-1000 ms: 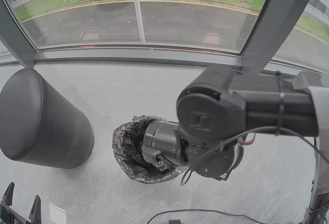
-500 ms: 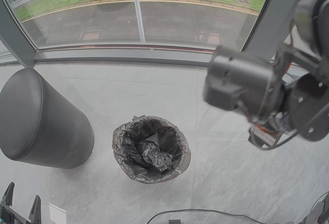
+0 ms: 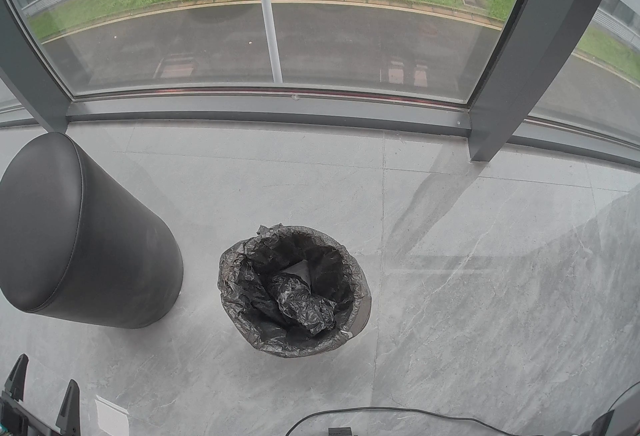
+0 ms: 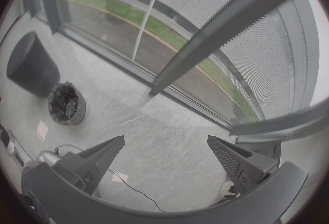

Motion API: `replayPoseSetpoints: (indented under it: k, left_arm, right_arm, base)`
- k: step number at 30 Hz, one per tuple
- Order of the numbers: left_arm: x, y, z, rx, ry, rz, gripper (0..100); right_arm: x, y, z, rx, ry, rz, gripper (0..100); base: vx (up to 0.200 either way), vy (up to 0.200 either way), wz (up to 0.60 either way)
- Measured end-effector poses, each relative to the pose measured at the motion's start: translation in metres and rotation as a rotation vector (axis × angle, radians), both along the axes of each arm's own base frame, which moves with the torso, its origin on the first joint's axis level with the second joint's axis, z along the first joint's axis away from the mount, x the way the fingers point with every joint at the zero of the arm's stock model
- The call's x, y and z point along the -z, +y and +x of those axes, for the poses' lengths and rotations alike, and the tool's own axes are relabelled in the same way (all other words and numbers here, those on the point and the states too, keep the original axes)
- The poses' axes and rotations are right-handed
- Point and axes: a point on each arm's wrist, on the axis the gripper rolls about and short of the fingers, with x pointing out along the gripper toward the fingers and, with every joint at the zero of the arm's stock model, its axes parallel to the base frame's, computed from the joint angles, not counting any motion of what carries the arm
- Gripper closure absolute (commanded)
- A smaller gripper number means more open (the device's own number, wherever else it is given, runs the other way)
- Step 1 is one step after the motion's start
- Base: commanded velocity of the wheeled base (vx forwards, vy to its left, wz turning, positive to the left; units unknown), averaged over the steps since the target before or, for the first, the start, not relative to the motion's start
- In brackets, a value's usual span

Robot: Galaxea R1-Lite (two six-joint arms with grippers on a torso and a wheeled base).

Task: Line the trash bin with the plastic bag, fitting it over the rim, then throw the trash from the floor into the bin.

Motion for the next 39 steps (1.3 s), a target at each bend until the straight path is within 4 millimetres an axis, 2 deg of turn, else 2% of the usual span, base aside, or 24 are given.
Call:
replayPoseSetpoints:
  k: [4,7,12,17,23,29,39]
  left_arm:
    - [0.0,0.0,0.0,0.0,0.0,0.0,0]
    - [0.0,0.0,0.0,0.0,0.0,0.0,0]
    - [0.0,0.0,0.0,0.0,0.0,0.0,0]
    - [0.0,0.0,0.0,0.0,0.0,0.0,0]
    - [0.0,0.0,0.0,0.0,0.0,0.0,0]
    - [0.0,0.0,0.0,0.0,0.0,0.0,0]
    - [0.0,0.0,0.0,0.0,0.0,0.0,0]
  right_arm:
    - [-0.009,-0.047,-0.042,0.084,-0.105,0.085,0]
    - [-0.009,-0.073,-0.074,0.159,-0.177,0.128,0]
    - [-0.002,-0.099,-0.129,0.29,-0.292,0.168,0]
    - [0.009,-0.106,-0.175,0.406,-0.378,0.167,0]
    - [0.029,-0.102,-0.227,0.519,-0.484,0.178,0]
    - [0.056,-0.098,-0.253,0.566,-0.504,0.17,0]
    - [0.106,-0.086,-0.272,0.628,-0.585,0.186,0]
  base:
    - [0.0,0.0,0.0]
    - [0.0,0.0,0.0]
    - [0.0,0.0,0.0]
    - [0.0,0.0,0.0]
    - [0.0,0.0,0.0]
    - [0.0,0.0,0.0]
    - [0.0,0.0,0.0]
